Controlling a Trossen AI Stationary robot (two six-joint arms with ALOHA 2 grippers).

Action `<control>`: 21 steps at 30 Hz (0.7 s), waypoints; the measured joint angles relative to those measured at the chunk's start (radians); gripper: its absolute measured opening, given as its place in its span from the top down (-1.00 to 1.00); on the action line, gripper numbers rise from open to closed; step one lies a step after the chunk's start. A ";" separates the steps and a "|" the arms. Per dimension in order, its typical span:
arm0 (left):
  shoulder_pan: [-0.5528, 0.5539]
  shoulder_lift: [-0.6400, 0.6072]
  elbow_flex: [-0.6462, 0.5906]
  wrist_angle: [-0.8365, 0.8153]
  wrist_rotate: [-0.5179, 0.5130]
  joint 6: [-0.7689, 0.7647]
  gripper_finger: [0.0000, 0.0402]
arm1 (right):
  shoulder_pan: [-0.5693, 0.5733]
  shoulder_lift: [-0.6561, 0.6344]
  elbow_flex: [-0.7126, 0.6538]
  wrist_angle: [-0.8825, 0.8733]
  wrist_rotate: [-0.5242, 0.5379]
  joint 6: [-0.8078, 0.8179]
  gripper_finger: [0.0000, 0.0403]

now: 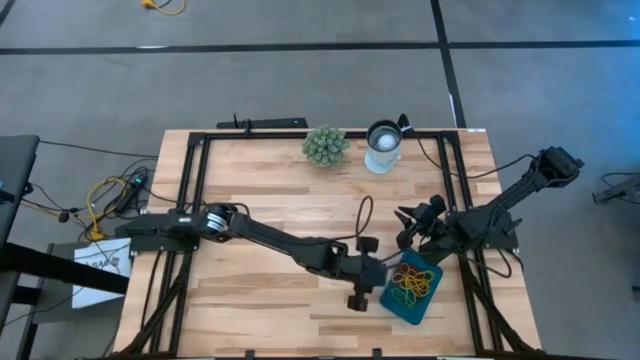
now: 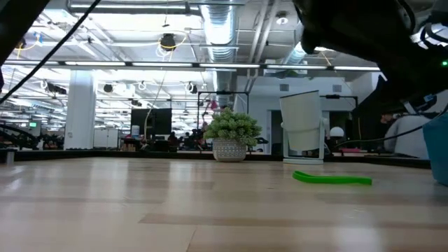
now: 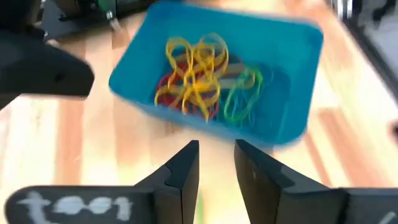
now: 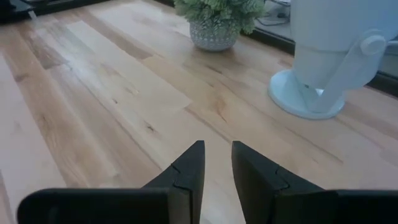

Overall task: Pick and place items into bin
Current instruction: Put the green rubber band into the blue bin

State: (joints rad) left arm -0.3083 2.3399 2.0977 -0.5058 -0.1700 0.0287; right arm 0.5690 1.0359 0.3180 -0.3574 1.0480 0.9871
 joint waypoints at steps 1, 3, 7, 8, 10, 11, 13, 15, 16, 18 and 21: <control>0.001 -0.014 -0.002 -0.036 -0.005 0.025 0.53 | 0.000 0.000 0.000 0.003 -0.006 0.000 0.63; 0.009 -0.048 -0.002 -0.106 -0.027 0.059 0.53 | 0.000 0.000 0.000 0.004 -0.027 0.007 0.63; 0.047 -0.122 -0.002 -0.320 -0.065 0.024 0.53 | 0.000 0.000 0.000 0.006 -0.083 0.008 0.63; 0.057 -0.136 -0.002 -0.383 -0.078 0.011 0.53 | 0.000 0.000 0.000 0.006 -0.091 0.008 0.63; 0.074 -0.170 -0.012 -0.478 -0.119 -0.007 0.53 | 0.001 0.000 0.000 0.007 -0.107 0.008 0.63; 0.079 -0.192 -0.021 -0.508 -0.139 -0.013 0.53 | 0.004 0.000 0.000 0.007 -0.111 0.013 0.63; 0.088 -0.243 -0.045 -0.553 -0.168 -0.031 0.53 | 0.022 0.000 0.000 0.007 -0.113 0.050 0.63; 0.096 -0.304 -0.104 -0.575 -0.199 -0.050 0.53 | 0.057 -0.004 0.000 0.012 -0.129 0.080 0.63; 0.100 -0.337 -0.144 -0.572 -0.211 -0.062 0.53 | 0.077 -0.007 0.000 0.020 -0.133 0.082 0.63; 0.108 -0.410 -0.259 -0.506 -0.223 -0.081 0.53 | 0.122 -0.014 0.000 0.042 -0.125 0.064 0.63; 0.112 -0.527 -0.502 -0.215 -0.201 -0.085 0.53 | 0.178 -0.018 0.000 0.122 -0.089 0.020 0.63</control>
State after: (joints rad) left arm -0.1967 1.8126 1.5955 -0.7204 -0.3712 -0.0564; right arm 0.7471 1.0183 0.3180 -0.2354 0.9588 1.0069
